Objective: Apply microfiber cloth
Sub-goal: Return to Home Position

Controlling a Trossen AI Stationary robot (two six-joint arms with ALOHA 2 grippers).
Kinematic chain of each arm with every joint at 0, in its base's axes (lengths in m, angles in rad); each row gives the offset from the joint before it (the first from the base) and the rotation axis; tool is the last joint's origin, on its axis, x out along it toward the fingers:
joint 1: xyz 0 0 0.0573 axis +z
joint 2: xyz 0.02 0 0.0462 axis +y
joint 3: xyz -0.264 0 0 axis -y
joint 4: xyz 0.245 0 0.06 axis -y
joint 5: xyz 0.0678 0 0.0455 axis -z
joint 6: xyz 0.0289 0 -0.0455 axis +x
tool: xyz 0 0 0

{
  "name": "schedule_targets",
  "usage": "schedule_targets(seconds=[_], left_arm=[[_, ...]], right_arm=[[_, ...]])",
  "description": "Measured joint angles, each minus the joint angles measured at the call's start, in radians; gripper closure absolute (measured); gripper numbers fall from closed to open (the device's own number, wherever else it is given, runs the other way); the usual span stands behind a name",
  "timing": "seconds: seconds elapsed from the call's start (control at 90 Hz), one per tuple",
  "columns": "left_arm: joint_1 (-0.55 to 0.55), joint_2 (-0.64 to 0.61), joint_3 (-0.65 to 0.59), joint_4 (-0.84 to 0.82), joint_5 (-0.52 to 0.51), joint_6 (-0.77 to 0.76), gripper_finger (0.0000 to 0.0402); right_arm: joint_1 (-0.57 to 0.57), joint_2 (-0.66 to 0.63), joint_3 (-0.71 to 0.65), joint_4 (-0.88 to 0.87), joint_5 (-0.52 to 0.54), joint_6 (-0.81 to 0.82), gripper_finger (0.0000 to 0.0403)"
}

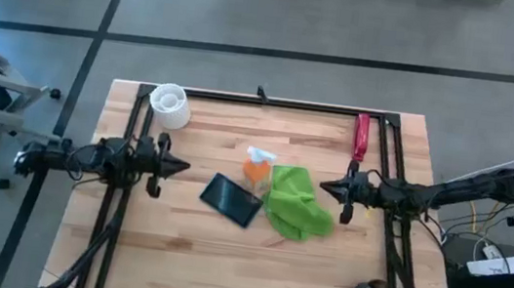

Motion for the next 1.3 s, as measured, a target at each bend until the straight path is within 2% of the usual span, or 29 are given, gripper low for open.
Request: schedule_targets(seconds=[0.756, 1.3], left_arm=[[0.000, 0.097, 0.007, -0.001, -0.001, 0.025, 0.0402], [0.000, 0.165, 0.009, 0.002, -0.002, 0.025, 0.0402]], right_arm=[[0.000, -0.006, 0.000, -0.004, 0.006, 0.008, 0.0403], [0.000, -0.428, -0.001, -0.026, 0.007, 0.007, 0.0403]])
